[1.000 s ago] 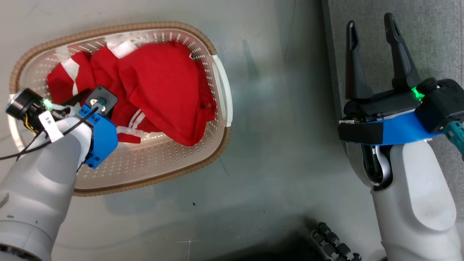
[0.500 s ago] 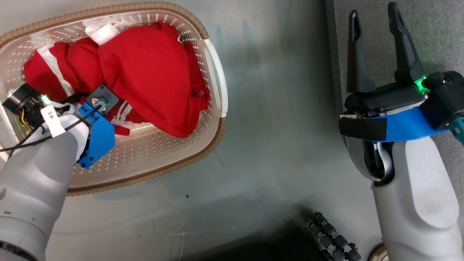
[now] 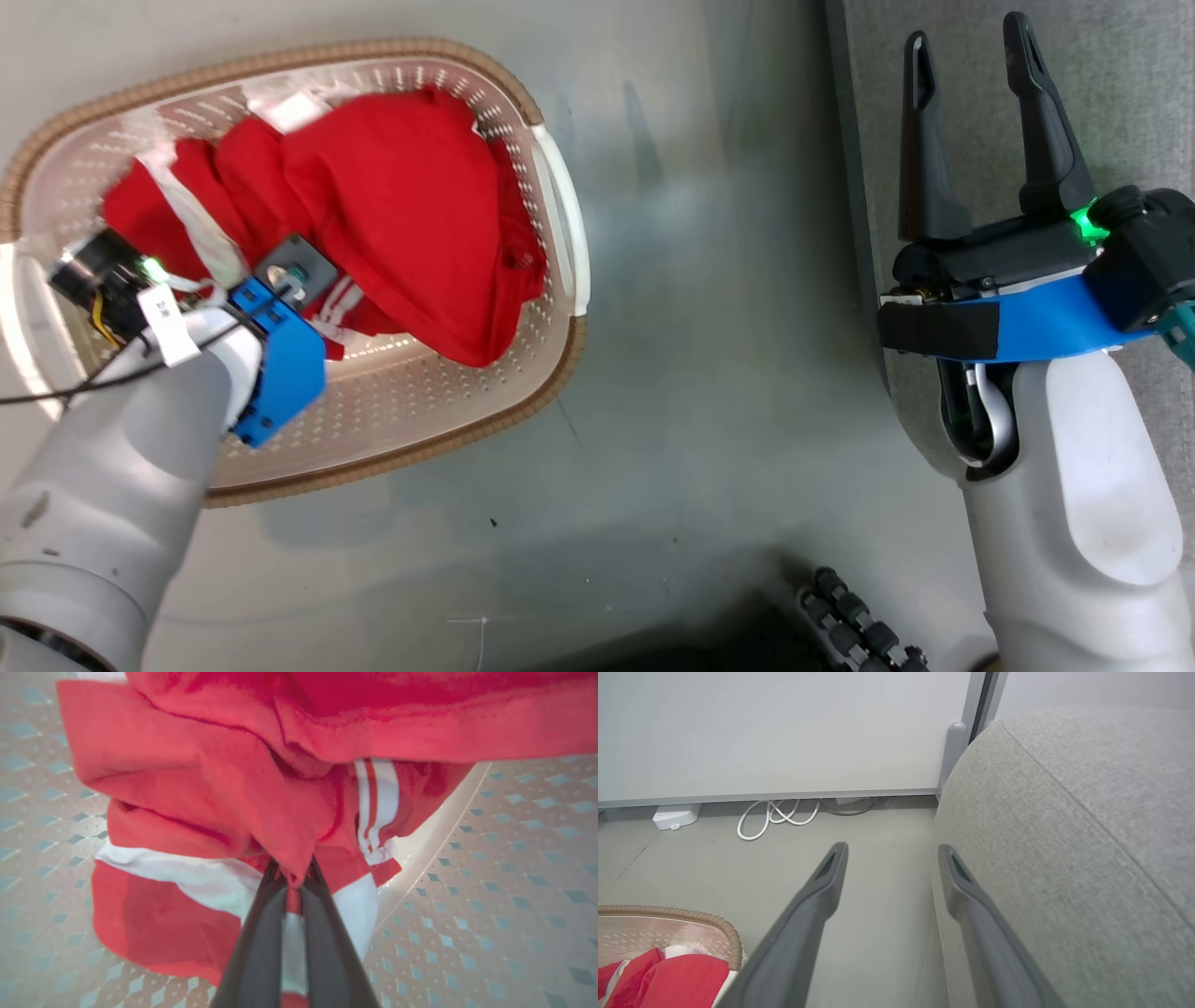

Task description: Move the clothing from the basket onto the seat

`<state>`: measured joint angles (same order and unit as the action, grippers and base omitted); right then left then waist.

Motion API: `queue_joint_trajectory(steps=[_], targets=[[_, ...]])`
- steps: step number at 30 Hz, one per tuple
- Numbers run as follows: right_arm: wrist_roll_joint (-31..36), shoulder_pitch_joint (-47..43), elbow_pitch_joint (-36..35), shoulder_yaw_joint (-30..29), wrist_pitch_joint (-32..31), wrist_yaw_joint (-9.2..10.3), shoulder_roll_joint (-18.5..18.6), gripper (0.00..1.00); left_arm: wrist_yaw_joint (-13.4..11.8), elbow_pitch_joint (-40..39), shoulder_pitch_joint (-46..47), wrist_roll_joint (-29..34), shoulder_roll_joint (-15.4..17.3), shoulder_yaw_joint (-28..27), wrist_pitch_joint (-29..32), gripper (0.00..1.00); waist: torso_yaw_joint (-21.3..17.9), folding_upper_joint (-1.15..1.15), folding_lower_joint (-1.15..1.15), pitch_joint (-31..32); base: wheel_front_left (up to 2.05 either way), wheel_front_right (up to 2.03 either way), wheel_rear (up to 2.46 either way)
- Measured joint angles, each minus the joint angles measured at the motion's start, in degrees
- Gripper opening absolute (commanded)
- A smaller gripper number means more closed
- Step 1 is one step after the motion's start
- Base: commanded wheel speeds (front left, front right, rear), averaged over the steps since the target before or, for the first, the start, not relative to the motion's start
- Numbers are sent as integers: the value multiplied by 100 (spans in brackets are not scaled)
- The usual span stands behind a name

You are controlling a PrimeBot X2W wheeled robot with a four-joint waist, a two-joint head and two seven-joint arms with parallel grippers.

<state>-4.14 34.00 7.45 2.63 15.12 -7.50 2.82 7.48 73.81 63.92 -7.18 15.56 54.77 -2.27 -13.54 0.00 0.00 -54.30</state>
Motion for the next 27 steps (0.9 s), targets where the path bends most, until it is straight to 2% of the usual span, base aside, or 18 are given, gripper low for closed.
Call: queue_joint_trajectory(steps=[14,27], targets=[[200,-298,226,-136,0,0,-1,100,0,-202,-571,-688,-443,436,-803,0,322,0,0,907,0,0,0],[388,-799,466,-325,0,-1,-1,100,1,-777,-1116,-1415,-778,293,-1255,0,776,0,-2,2124,0,0,0]])
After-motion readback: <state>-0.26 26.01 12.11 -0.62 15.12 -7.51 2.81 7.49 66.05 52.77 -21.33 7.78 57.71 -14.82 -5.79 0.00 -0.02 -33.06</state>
